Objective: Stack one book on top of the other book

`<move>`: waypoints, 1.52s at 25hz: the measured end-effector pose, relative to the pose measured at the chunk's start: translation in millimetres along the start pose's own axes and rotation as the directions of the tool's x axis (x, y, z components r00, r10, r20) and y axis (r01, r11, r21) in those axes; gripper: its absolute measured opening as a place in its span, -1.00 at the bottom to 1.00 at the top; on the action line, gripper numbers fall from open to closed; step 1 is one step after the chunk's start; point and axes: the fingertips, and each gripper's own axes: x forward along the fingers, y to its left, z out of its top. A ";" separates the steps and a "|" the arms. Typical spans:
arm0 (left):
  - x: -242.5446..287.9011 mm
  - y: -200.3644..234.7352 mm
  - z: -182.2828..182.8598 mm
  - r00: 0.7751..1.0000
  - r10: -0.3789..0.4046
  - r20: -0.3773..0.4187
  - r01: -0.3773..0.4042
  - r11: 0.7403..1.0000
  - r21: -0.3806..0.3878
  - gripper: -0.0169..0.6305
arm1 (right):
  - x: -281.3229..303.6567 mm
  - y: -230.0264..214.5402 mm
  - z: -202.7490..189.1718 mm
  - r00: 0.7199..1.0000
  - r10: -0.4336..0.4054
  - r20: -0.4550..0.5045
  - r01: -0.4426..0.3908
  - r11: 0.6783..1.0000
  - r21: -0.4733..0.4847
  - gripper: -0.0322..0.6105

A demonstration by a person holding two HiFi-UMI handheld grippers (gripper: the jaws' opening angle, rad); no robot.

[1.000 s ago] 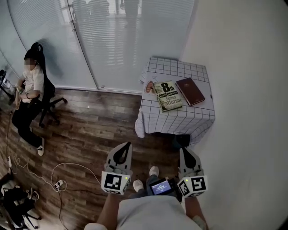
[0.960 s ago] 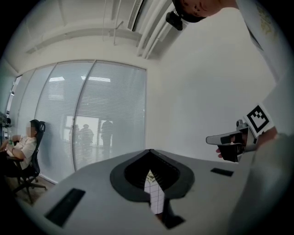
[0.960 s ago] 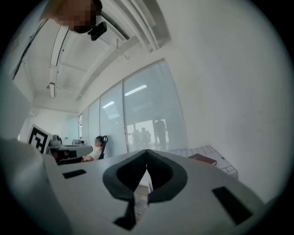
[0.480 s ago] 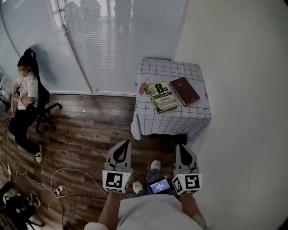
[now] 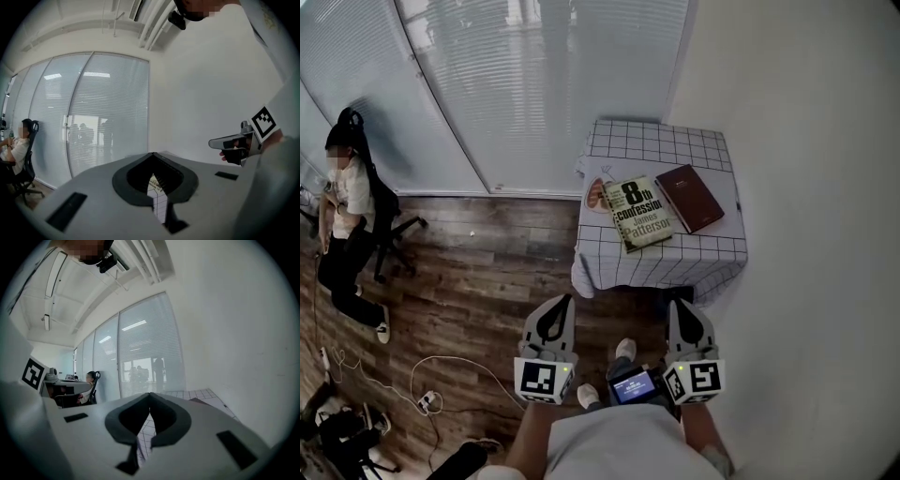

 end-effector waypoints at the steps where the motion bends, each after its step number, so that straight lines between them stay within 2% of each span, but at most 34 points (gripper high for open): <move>1: 9.3 -0.2 -1.3 1.000 -0.008 -0.004 0.008 1.000 0.004 -0.92 | 8.3 -5.5 -0.9 1.000 0.001 -0.007 -0.001 1.000 0.000 -0.88; 4: 36.6 -7.0 -4.3 0.999 -0.048 -0.018 0.048 0.999 0.014 -0.92 | 31.9 -22.5 -4.2 1.000 0.014 -0.023 -0.014 1.000 -0.005 -0.88; 7: 64.7 -7.6 -6.0 0.998 -0.054 -0.029 0.055 0.998 0.030 -0.92 | 55.3 -38.3 -5.5 0.999 0.030 -0.029 -0.030 1.000 -0.010 -0.88; 11: 94.8 -3.1 -8.0 0.999 -0.027 -0.044 0.028 0.999 0.026 -0.92 | 82.2 -56.4 -2.4 0.998 0.054 -0.043 -0.055 0.998 -0.022 -0.88; 16: 127.0 9.5 -8.9 0.997 0.052 -0.057 -0.049 0.998 0.049 -0.92 | 112.3 -81.7 -2.5 0.995 0.083 -0.055 -0.084 0.996 -0.017 -0.88; 22: 154.3 11.8 -17.0 0.994 0.080 -0.078 -0.076 0.996 0.050 -0.92 | 141.2 -104.3 -12.9 0.990 0.119 -0.081 -0.122 0.992 -0.036 -0.88; 27: 177.0 12.2 -21.7 0.993 0.070 -0.090 -0.066 0.997 0.049 -0.92 | 163.6 -109.5 -18.2 0.985 0.138 -0.108 -0.146 0.987 -0.066 -0.88; 38: 228.7 24.4 -49.5 0.988 0.038 -0.149 -0.036 0.999 0.018 -0.92 | 206.4 -132.8 -47.0 0.976 0.123 -0.181 -0.133 0.990 -0.042 -0.88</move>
